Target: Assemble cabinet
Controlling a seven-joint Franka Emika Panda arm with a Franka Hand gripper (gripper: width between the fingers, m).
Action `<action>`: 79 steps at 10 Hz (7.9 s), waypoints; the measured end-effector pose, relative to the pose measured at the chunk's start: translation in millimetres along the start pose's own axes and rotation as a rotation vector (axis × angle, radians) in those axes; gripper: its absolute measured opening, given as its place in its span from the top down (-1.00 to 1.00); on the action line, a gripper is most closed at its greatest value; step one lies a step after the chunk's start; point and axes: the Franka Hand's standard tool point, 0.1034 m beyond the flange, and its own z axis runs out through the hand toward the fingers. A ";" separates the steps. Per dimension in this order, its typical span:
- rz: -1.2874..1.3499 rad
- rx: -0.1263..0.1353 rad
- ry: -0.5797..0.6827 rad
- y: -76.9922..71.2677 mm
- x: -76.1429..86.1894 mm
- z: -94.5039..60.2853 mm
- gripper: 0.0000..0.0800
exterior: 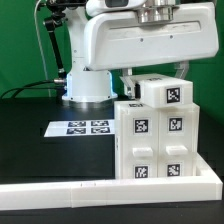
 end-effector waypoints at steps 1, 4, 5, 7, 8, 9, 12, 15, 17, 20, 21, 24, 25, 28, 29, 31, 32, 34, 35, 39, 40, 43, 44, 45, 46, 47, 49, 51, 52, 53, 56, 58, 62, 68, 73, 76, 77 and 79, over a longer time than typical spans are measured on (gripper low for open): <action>0.000 0.000 0.000 0.0 0.0 0.0 -0.37; 0.024 0.000 0.000 0.1 0.0 0.0 -0.37; 0.024 0.000 0.000 0.0 0.0 0.0 -0.37; 0.135 0.002 0.000 -0.2 0.0 0.1 -0.37; 0.203 0.004 0.000 -0.5 0.0 0.2 -0.37; 0.313 0.009 0.000 -1.3 0.0 0.3 -0.37; 0.622 0.015 0.022 -2.2 -2.4 0.6 -0.37; 0.976 0.048 0.022 -6.4 -2.5 1.4 -0.37; 1.185 0.053 0.016 -9.0 -2.5 1.6 -0.37; 1.439 0.064 0.005 -11.9 -2.1 1.7 -0.37; 1.513 0.072 -0.001 -11.8 -2.2 2.0 -0.37; 1.771 0.094 -0.026 -12.4 -2.3 2.3 -0.37; 1.858 0.110 -0.042 -12.4 -2.4 2.5 -0.37; 2.115 0.149 -0.091 -13.8 -1.9 2.4 -0.37; 2.172 0.156 -0.103 -13.5 -1.8 2.3 -0.37; 2.282 0.171 -0.128 -12.2 -2.1 2.6 -0.37; 2.316 0.179 -0.135 -13.8 -1.1 2.3 -0.37; 2.257 0.186 -0.140 -17.1 -1.2 1.9 -0.90; 2.211 0.190 -0.136 -17.7 -0.7 -0.3 -0.90; 2.140 0.268 -0.115 -20.4 10.0 -27.8 -1.00; 2.133 0.289 -0.103 -21.0 13.6 -31.4 -0.99; 1.939 0.265 -0.095 -22.3 12.3 -25.1 -0.99; 1.810 0.249 -0.100 -25.2 10.9 -24.9 -0.99; 1.683 0.244 -0.106 -28.3 11.8 -27.8 -0.99; 1.616 0.246 -0.105 -29.2 12.3 -29.9 -0.99; 1.550 0.248 -0.095 -29.1 12.2 -31.1 -0.99; 1.402 0.252 -0.071 -28.8 12.6 -34.2 -0.99; 1.261 0.243 -0.048 -28.7 13.8 -35.3 -0.99; 1.173 0.237 -0.039 -28.6 15.5 -37.6 -0.99; 1.091 0.232 -0.022 -28.1 19.5 -41.1 -0.99; 0.699 0.189 0.017 -29.2 22.6 -44.6 -0.99; 0.527 0.176 0.031 -29.2 22.2 -44.1 -0.99; 0.083 0.122 0.055 -28.3 21.0 -43.1 -0.99; -0.486 0.052 0.036 -27.4 14.7 -35.7 -0.99; -0.766 0.038 0.022 -17.9 7.3 -27.3 -0.99; -0.878 0.025 0.012 -15.6 -0.1 -13.7 -0.99; -0.855 0.028 0.006 -15.2 -1.6 -9.1 -0.99; -0.838 0.026 0.007 -14.7 -2.3 -6.1 -0.99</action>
Offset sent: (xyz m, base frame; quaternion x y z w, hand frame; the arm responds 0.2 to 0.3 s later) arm 0.0000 0.0000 0.0000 0.0000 0.0000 0.0650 0.9979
